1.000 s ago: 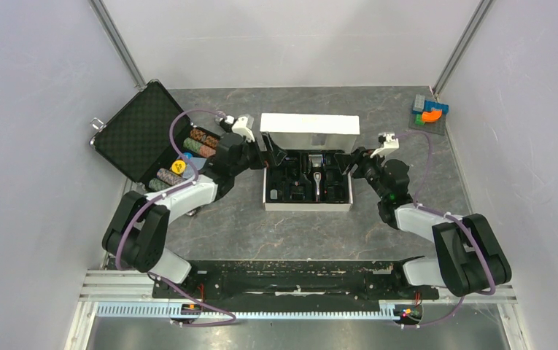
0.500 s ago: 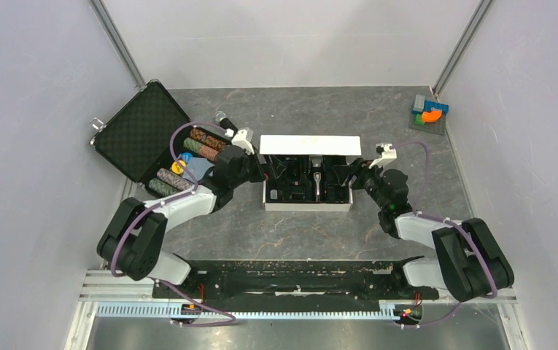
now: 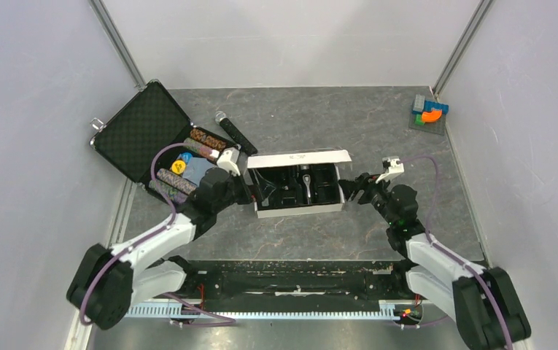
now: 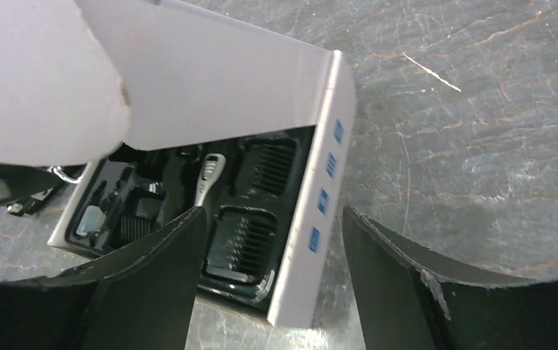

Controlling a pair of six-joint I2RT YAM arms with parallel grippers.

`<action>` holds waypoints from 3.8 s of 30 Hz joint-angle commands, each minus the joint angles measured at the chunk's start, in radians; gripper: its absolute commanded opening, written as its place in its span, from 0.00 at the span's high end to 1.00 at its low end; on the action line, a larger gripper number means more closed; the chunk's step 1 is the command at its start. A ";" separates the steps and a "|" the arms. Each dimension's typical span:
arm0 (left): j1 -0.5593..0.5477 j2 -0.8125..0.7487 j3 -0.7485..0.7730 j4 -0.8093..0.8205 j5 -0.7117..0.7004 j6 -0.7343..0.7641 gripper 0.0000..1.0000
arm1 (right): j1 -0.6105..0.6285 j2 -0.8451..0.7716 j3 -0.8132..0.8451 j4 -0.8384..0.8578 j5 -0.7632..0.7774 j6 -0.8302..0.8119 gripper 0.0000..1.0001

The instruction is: Sort the hair-cutting tools

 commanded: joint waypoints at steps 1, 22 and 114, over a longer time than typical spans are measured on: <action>0.001 -0.177 -0.042 -0.164 -0.032 -0.044 0.00 | 0.003 -0.132 -0.001 -0.282 -0.004 -0.047 0.29; 0.002 -0.307 -0.019 -0.701 -0.066 -0.078 0.00 | 0.003 -0.238 0.095 -0.555 -0.081 -0.091 0.25; 0.199 0.449 0.401 -0.200 0.212 -0.272 0.00 | -0.187 0.374 0.347 -0.159 -0.302 0.171 0.26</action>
